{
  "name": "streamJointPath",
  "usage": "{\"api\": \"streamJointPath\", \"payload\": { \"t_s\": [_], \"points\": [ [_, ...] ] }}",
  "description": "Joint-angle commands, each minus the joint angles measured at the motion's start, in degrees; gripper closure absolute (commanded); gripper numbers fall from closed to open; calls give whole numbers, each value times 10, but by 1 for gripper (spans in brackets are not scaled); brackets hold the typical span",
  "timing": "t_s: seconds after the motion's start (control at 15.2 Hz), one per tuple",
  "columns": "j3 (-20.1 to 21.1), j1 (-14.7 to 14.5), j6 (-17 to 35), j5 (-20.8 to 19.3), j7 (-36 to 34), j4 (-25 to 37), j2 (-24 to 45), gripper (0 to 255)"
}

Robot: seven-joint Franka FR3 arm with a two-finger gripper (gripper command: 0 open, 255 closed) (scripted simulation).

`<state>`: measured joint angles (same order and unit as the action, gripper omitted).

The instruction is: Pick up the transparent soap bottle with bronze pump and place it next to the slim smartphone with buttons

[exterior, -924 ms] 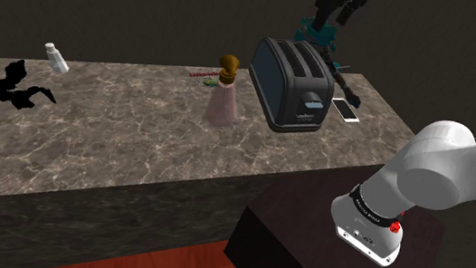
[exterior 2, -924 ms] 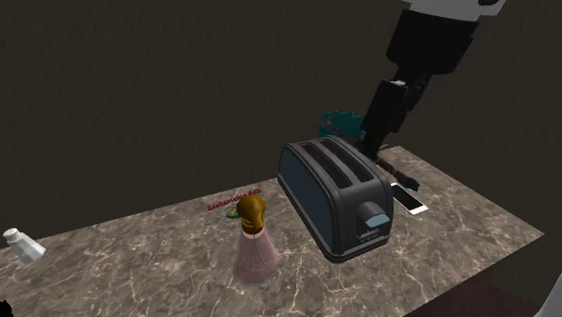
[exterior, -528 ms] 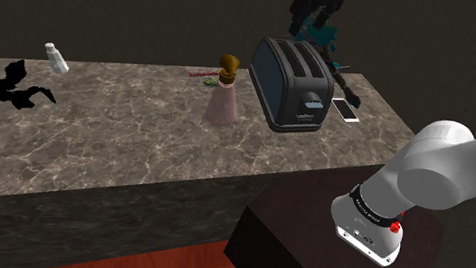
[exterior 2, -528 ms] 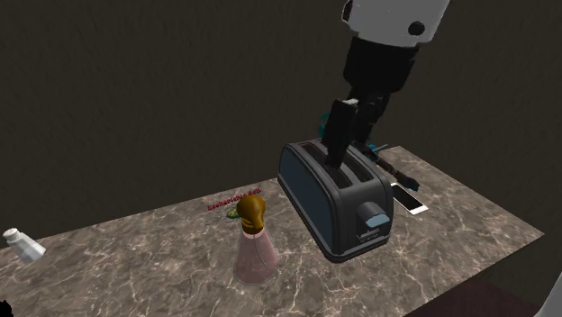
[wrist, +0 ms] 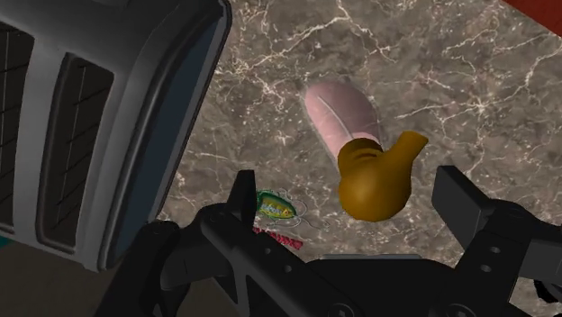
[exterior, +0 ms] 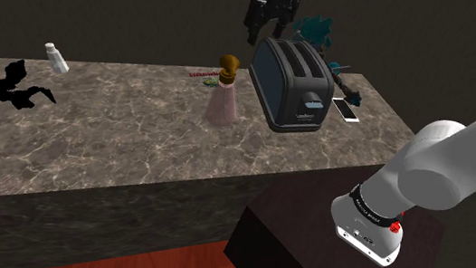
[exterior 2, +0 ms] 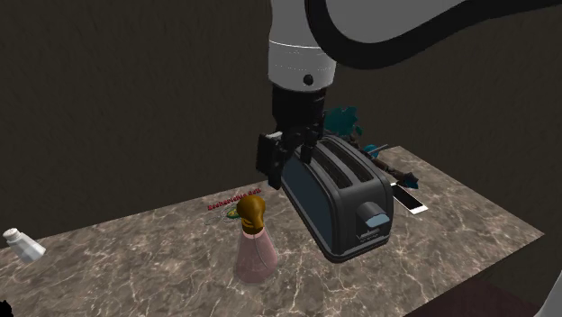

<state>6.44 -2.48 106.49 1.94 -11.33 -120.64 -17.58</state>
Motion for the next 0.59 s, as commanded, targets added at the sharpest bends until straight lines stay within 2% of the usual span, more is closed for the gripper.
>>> {"api": "streamJointPath", "payload": {
  "t_s": [0.0,0.33,0.53],
  "points": [
    [7,-3,14,1,-6,22,45,0],
    [19,-10,33,-3,-18,94,158,0],
    [19,-11,48,-4,-18,83,163,0]
  ]
}}
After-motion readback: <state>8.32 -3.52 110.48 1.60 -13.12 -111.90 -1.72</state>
